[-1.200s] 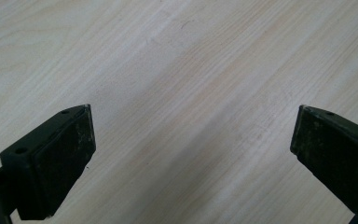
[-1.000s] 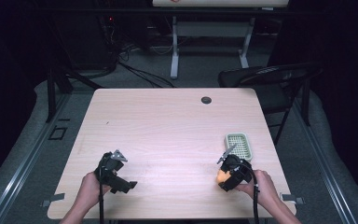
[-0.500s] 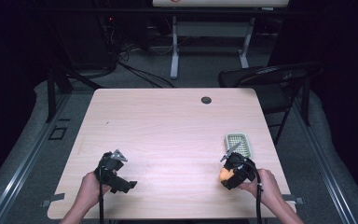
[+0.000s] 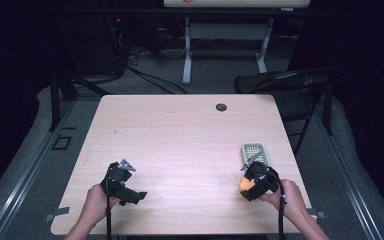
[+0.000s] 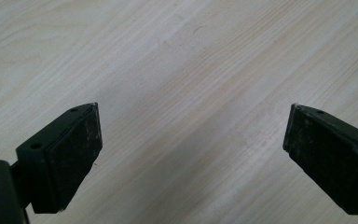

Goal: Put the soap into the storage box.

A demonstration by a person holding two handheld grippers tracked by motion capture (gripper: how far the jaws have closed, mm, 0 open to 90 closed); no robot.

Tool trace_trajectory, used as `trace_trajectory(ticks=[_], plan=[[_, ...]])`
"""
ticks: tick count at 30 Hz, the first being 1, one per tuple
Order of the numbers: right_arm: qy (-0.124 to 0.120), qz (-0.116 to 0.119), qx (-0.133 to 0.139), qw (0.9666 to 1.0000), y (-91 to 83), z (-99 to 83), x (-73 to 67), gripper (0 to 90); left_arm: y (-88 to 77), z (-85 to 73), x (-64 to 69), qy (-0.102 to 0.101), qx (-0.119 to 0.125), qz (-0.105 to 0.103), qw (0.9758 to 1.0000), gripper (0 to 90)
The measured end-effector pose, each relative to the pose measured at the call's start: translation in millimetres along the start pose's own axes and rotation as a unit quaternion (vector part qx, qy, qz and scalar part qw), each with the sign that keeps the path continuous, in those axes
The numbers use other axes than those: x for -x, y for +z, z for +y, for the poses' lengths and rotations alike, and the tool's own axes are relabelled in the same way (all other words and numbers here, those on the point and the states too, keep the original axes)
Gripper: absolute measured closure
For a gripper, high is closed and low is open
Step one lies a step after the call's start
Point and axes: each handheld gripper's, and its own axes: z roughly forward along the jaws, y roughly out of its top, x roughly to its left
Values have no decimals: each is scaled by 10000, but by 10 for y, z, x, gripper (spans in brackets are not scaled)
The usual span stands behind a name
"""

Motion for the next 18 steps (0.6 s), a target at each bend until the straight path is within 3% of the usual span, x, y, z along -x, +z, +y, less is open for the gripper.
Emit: trace_trajectory(ticks=[14, 15, 18], plan=[[200, -56, 199, 9996, -76, -50, 78, 267, 28, 6, 32, 185, -141, 59, 9997, 50], [126, -78, 91, 9998, -100, -46, 98, 267, 29, 6, 32, 197, -144, 54, 9997, 50], [155, -98, 108, 9998, -115, -55, 118, 267, 29, 8, 34, 226, -154, 63, 9996, 50]])
